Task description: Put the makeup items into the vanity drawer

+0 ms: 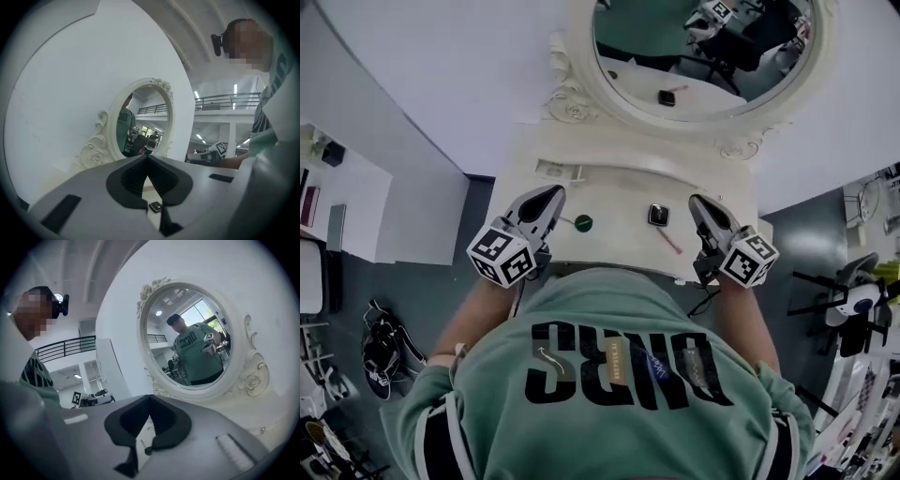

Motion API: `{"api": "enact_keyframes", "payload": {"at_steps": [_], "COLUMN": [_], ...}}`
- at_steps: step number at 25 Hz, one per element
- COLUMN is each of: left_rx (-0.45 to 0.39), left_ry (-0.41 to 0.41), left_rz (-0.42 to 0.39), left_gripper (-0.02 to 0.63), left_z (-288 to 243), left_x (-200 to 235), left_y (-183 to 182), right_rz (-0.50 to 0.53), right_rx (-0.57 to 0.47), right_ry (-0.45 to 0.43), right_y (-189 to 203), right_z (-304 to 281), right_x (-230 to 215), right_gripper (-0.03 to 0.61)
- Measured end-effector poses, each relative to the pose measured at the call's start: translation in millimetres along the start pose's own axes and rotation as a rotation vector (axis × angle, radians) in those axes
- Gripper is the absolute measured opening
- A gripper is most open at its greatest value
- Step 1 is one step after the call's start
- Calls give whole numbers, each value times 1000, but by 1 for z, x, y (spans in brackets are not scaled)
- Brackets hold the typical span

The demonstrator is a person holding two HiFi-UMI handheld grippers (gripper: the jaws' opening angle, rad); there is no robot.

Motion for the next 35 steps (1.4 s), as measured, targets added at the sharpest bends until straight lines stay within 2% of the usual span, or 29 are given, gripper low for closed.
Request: {"api": "enact_keyframes", "payload": {"at_steps": [6, 10, 14, 19, 35], "left_rx": [-1, 3, 20, 24, 34], "left_ry": [-10, 25, 44, 59, 76], "left_rz": [70, 50, 26, 2, 14], "left_gripper": [-2, -2, -2, -2, -2], "left_z": [-23, -26, -22, -17, -22], "left_x": [-73, -96, -89, -81, -77], "left_y": [18, 19, 17, 14, 17], "right_rz": [31, 74, 73, 90, 112], "right_rx": [-6, 27, -1, 21, 48], "right_ry": [-52, -39, -20, -35, -31], "right_y": [-7, -1, 6, 9, 8], "right_z": [69, 85, 79, 64, 61], "right_x": [-12, -13, -5, 3, 4], "right_gripper": [8, 8, 8, 8, 7]}}
Point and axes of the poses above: the fingertips, and each gripper's own axes: z backward along the fingers, x to its left, y out of its underside, the point moved 6 cm from there along z, backward along the fingers, and after that the axes turned 10 degrees about -y, right-handed, at the moved point
